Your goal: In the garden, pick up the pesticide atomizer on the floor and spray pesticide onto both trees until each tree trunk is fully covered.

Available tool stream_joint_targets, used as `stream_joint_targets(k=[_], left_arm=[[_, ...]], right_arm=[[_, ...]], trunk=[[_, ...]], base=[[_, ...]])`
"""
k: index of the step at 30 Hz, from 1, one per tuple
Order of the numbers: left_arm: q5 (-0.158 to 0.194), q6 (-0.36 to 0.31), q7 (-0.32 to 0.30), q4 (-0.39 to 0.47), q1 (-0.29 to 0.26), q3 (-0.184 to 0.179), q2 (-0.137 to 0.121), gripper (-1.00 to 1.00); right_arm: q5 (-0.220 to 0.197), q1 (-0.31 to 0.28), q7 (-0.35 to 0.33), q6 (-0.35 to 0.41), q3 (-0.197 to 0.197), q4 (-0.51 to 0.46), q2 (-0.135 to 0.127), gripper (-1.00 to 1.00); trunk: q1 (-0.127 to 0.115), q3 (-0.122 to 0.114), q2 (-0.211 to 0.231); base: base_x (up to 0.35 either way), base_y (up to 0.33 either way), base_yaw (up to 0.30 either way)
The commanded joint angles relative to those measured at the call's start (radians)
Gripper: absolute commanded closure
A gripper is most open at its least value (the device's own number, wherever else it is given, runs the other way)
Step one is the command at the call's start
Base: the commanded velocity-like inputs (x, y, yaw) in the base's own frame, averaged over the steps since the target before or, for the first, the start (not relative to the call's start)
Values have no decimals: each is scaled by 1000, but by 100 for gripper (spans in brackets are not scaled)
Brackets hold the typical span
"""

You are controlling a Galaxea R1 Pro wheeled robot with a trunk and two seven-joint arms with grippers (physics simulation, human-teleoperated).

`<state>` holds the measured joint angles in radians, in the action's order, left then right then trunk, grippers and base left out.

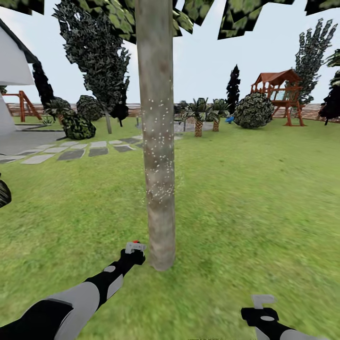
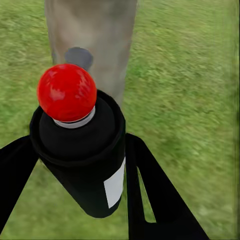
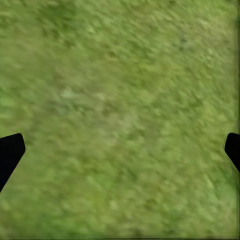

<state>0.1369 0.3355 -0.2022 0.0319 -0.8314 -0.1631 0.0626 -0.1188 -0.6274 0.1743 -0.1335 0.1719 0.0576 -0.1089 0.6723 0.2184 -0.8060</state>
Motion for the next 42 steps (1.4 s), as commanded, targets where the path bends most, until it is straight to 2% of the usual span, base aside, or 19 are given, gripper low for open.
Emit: stream_joint_targets(k=[1,17,20,26,27,32,42], left_arm=[[-2,0,4,0,0,0,0,100],[-2,0,4,0,0,-1,0,100],[-1,1,4,0,0,-2,2,100],[0,1,4,0,0,-3,5,100],[0,1,4,0,0,-4,8,100],[0,0,4,0,0,-4,13,100],[1,2,4,0,0,-4,18,100]], right_arm=[[0,0,0,0,0,0,0,-100],[1,0,0,2,-1,0,1,-100],[1,1,-1,3,-1,1,16,-100],[1,14,0,3,0,1,25,-100],[1,20,0,3,0,1,39,-100],[1,22,1,3,0,1,54,-100],[1,37,1,3,0,1,62,-100]], trunk=[[0,0,0],[0,-13,0],[0,-14,0],[0,-11,0],[0,-10,0],[0,-8,0],[0,-1,0]], base=[[0,0,-292],[0,0,-273],[0,0,-286],[0,0,-289],[0,0,-299],[0,0,-300],[0,0,-300]])
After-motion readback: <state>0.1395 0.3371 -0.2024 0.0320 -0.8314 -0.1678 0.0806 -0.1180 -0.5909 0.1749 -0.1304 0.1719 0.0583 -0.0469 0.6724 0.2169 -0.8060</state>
